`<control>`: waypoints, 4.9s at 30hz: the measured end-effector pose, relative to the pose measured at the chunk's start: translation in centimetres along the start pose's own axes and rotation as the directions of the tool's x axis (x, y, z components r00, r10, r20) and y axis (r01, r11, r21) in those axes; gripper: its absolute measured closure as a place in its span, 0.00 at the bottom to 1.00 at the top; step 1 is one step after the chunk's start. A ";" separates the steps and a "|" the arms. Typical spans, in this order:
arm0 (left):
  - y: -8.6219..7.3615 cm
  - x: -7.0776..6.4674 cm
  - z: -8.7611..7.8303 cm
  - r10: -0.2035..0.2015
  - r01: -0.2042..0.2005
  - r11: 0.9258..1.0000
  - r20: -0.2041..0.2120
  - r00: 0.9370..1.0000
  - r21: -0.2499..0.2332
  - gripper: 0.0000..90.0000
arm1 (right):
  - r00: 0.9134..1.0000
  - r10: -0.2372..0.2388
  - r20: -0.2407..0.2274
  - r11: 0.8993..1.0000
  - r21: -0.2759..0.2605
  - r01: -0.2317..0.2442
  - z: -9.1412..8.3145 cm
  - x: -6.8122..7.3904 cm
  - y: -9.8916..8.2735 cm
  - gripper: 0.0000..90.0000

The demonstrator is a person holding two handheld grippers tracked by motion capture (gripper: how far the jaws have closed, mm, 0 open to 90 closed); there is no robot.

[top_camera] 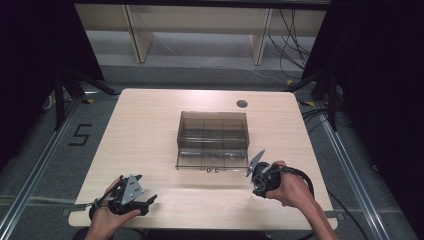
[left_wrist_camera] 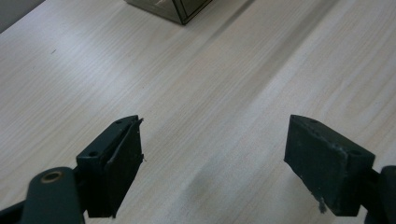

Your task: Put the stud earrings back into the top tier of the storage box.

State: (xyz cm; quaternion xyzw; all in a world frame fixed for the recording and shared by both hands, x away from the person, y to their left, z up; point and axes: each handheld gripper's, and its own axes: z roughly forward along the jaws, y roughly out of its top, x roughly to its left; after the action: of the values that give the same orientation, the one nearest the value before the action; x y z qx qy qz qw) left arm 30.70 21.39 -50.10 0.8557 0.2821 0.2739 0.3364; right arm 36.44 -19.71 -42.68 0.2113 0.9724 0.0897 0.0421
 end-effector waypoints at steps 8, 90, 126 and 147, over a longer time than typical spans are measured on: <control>0.1 0.2 -0.3 0.026 -0.026 0.999 0.007 1.000 0.019 0.21 | 1.000 -0.008 -0.022 0.999 0.034 0.009 2.6 -0.1 0.4 0.82; 0.0 0.0 -0.3 -0.015 0.015 1.000 0.002 1.000 -0.025 0.21 | 0.995 -0.097 0.025 0.994 0.058 0.096 -6.5 -2.8 7.6 0.96; -0.1 0.0 -0.3 -0.019 0.019 0.999 0.006 1.000 -0.031 0.21 | 1.000 0.022 0.013 0.992 0.124 -0.023 -1.2 -6.7 11.9 0.86; 0.0 -0.1 -0.2 -0.021 0.021 0.999 0.005 1.000 -0.023 0.21 | 0.991 0.130 0.041 0.988 -0.095 -0.126 -6.7 -4.9 1.9 0.68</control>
State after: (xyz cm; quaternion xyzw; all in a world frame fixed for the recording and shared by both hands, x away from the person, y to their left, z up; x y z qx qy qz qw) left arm 30.50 21.43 -49.94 0.8493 0.2872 0.2717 0.3500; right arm 40.80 -21.09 -35.53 0.2731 0.9504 0.1321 0.0689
